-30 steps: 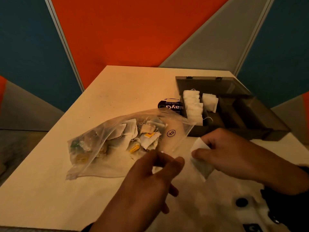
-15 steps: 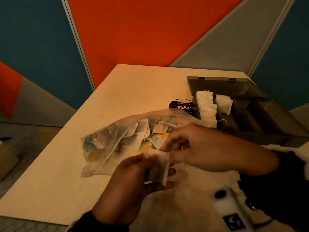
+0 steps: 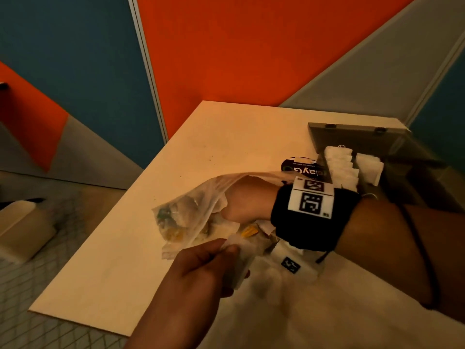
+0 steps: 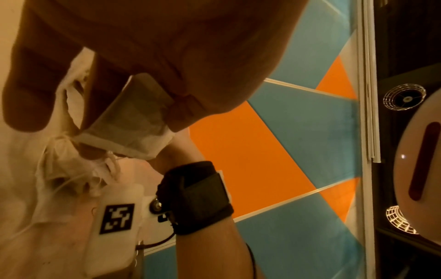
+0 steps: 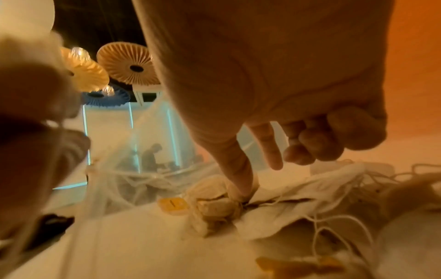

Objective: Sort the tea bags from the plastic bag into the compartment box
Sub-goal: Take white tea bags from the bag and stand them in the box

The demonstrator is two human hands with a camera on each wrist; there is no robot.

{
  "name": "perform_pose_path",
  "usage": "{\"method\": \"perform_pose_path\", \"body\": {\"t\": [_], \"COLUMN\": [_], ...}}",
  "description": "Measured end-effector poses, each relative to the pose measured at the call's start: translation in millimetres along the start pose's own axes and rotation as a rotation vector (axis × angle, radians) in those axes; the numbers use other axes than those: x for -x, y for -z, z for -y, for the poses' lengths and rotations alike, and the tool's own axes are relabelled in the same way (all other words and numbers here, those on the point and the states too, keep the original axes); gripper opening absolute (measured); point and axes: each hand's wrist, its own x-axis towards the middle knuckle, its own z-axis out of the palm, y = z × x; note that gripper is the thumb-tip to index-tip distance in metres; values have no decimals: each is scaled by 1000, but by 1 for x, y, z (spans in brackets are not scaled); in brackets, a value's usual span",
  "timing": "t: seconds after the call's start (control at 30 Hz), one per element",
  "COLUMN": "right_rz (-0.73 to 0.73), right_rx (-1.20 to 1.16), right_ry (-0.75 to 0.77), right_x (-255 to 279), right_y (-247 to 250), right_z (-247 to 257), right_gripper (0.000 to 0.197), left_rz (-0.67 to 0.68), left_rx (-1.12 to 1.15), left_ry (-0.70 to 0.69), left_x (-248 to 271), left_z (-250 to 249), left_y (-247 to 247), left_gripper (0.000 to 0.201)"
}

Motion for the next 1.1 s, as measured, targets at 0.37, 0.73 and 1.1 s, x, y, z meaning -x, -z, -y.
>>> {"method": "perform_pose_path", "body": {"t": [0.37, 0.73, 1.1], "right_rz": [-206, -150, -164], "right_rx": [-149, -555, -724], "right_ry": [39, 27, -100], "right_x": [-8, 120, 194], "right_y": [-10, 18, -4], "right_z": [-9, -49, -83], "right_gripper": [32, 12, 12], "left_rz": [-76, 78, 434], "left_rx": [35, -86, -358], "left_ry": [-55, -341, -392], "left_x": [0, -1, -13], "left_z": [-2, -4, -2], "left_y": [8, -13, -66], "left_gripper": [51, 31, 30]}}
